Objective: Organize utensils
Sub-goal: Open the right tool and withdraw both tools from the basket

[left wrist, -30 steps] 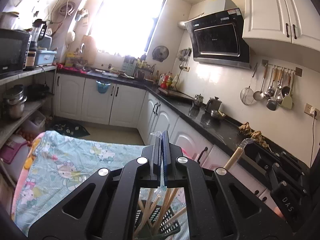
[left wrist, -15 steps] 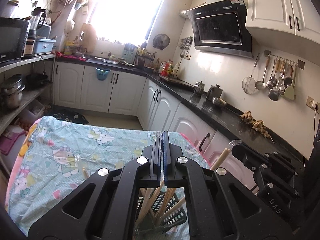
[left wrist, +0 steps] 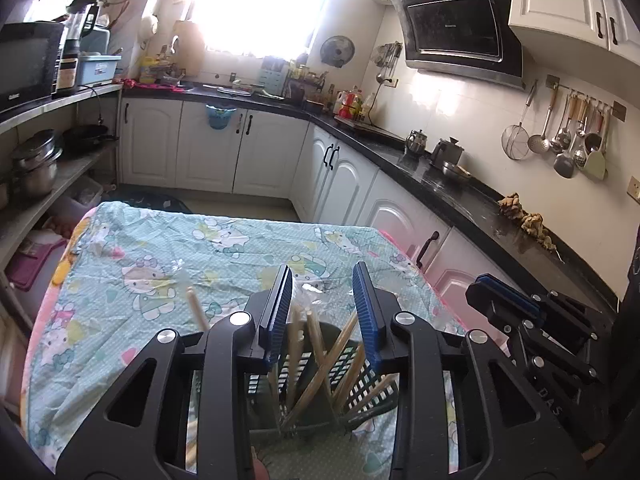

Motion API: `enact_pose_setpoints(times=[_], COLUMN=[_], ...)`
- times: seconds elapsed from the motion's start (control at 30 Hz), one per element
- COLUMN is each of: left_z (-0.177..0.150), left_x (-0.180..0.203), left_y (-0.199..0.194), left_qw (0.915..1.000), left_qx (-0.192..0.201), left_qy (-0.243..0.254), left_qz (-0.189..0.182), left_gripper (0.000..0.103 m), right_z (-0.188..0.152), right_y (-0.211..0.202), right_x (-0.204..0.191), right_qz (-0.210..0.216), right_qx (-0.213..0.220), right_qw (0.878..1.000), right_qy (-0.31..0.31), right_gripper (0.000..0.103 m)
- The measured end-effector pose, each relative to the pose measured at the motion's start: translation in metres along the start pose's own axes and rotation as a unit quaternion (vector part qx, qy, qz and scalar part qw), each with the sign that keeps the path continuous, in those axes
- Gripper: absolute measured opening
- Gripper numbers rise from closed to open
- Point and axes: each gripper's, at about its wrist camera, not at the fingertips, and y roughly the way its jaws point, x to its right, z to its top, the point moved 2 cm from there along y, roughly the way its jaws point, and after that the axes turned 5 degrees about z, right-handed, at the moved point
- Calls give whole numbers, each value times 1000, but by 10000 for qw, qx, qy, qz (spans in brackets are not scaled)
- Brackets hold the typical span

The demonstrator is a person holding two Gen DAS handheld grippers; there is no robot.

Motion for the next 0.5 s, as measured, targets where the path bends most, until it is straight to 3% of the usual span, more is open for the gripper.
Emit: enact_pose_setpoints(times=[0.03, 0.1, 0.23, 0.5], left_z=[1, 3, 7, 5], left_x=[0, 2, 2, 0], left_y=[-3, -13, -31, -68], left_qw=[10000, 9999, 9998, 9994], left_qx=[30, 109, 207, 292], left_qy=[11, 54, 39, 42], left_qz=[-9, 2, 3, 159], left_gripper=[31, 39, 51, 87], right_z=[0, 1, 1, -7], right_y=[-2, -7, -19, -44], right_x=[0, 1, 3, 4], right_qz=[23, 12, 20, 93], right_qx=[15, 63, 126, 171], right_qw=[10000, 10000, 9999, 9996], right_qy=[19, 42, 102, 206], right_gripper=[11, 24, 29, 52])
